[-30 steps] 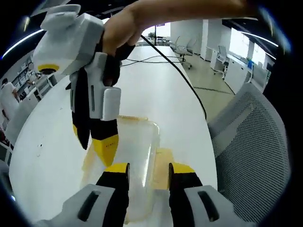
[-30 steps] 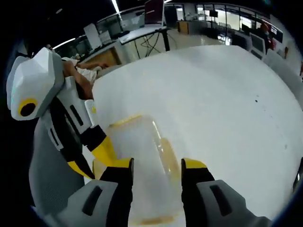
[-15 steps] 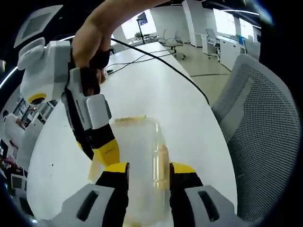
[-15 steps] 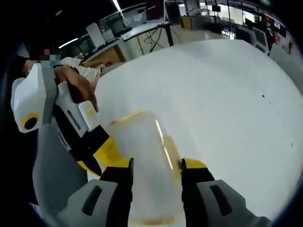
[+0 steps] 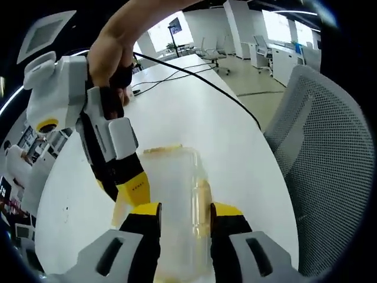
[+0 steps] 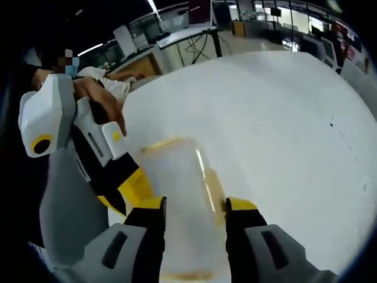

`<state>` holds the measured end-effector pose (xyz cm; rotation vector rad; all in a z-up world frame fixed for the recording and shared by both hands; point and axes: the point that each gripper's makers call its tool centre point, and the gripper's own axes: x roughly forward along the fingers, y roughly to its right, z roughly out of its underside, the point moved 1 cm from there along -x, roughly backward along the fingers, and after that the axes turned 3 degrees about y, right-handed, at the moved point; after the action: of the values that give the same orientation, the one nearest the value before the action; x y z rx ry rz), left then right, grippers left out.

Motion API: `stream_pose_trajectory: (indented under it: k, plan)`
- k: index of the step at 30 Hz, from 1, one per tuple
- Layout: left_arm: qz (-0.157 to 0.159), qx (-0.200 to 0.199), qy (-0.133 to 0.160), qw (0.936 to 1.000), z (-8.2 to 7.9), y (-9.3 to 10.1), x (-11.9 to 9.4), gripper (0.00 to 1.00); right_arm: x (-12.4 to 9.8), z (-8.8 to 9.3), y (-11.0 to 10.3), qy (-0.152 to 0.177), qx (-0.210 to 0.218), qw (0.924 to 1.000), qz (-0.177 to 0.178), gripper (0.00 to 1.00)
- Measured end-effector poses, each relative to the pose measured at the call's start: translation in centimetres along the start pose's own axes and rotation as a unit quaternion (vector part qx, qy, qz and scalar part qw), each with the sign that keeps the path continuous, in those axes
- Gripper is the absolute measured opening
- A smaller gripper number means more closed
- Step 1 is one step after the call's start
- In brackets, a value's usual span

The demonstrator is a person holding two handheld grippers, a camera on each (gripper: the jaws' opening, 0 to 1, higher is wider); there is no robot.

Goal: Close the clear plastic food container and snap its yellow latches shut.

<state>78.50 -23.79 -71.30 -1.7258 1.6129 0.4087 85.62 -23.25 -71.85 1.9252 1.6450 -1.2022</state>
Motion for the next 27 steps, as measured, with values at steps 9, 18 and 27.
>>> stream_pose_trajectory:
  k: [9, 18, 27]
  plan:
    - [-0.006, 0.007, -0.002, 1.0000, 0.0, -0.1, 0.2, 0.27, 0.2, 0.1, 0.3, -0.008, 0.025, 0.9993, -0.026, 0.37]
    - [-0.007, 0.003, -0.002, 1.0000, 0.1, -0.1, 0.2, 0.24, 0.5, 0.3, -0.1, -0.070, 0.028, 0.9954, -0.058, 0.34]
    - [-0.012, -0.010, 0.000, 0.9999, 0.0, -0.8, 0.9, 0.20, 1.1, 0.2, -0.3, -0.111, 0.003, 0.9907, -0.078, 0.30]
